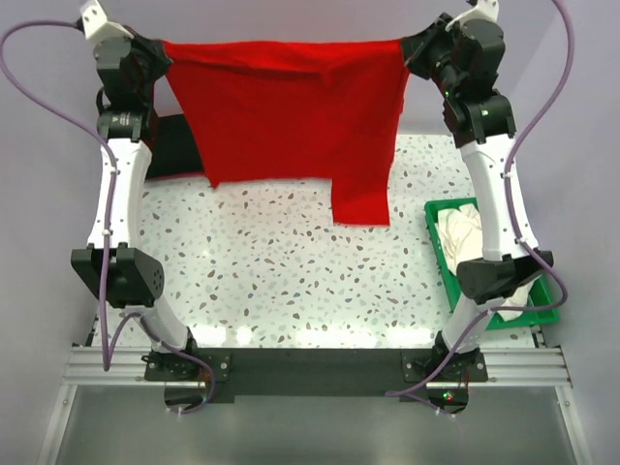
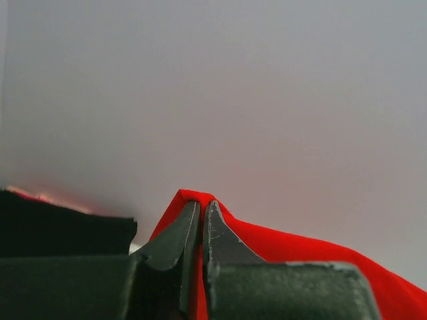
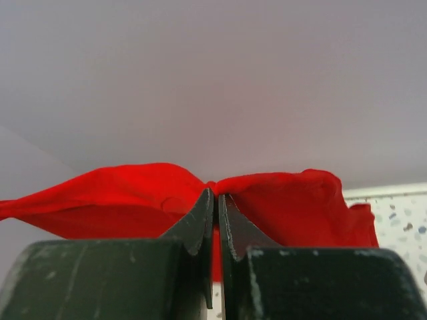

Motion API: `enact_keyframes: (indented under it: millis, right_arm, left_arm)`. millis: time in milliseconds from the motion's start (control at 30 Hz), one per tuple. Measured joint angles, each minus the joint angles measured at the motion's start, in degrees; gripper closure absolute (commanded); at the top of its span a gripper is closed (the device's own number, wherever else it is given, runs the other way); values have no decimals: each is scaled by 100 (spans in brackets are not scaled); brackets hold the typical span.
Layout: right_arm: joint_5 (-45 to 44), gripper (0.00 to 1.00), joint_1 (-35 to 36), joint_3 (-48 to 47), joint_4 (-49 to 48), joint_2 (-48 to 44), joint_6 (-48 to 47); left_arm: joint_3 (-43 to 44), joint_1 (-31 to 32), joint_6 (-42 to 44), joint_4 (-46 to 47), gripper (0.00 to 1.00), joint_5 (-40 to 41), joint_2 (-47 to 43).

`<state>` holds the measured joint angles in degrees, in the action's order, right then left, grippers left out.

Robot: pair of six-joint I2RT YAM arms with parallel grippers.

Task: Fold and stack the t-shirts
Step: Flatten the tshirt out

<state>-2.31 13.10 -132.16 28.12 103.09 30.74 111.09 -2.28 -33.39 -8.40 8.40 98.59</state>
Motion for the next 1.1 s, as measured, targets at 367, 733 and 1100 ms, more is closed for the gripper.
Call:
enact_keyframes:
  millis: [367, 733, 1100]
  right_arm:
    - [-273, 100, 0, 1998, -872, -1604, -76]
    - [-219, 100, -4, 6457, -549, -2485, 247]
    - [-57, 98, -11, 7289, -433, -1119, 221]
  left_arm:
    - [-514, -483, 111, 669, 100, -304, -822]
    - [-4972, -470, -111, 573, 100, -61, -2256]
    - [-6741, -476, -1132, -540, 100, 63, -1845]
